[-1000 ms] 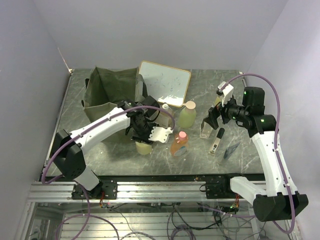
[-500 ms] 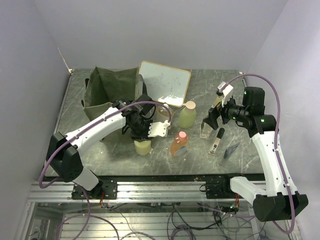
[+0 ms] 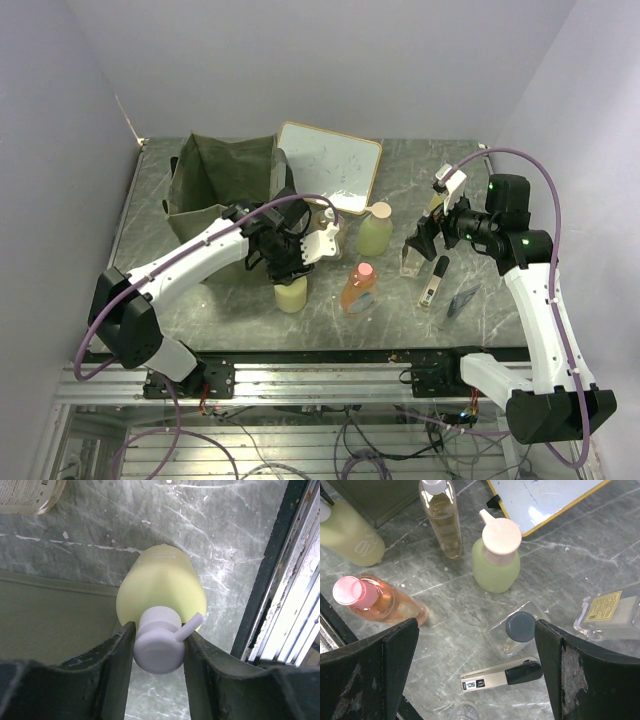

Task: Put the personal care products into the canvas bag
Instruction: Pick up the care product from the center of the board.

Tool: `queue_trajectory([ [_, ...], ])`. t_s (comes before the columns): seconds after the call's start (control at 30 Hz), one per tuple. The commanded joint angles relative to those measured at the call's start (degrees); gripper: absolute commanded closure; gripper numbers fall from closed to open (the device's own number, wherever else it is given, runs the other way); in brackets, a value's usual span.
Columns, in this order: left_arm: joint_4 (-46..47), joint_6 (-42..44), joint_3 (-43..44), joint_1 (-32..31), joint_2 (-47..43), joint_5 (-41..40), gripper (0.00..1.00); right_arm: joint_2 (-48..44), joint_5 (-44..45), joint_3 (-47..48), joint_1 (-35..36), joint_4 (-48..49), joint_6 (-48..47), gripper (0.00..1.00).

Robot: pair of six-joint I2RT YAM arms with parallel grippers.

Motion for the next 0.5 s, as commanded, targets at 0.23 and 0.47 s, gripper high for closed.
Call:
queue_trajectory([
  [0.23,5.8,-3.7,-1.8,0.2,-1.6,2.1,0.38,-0.4,-1.5,-0.4,-0.4,0.2,-0.6,0.0],
  [0.47,6.4,-2.0,-2.8,0.2,-2.5,2.2,0.48,-1.1,-1.6,-0.9,-0.5,0.4,-0.8,0.0],
])
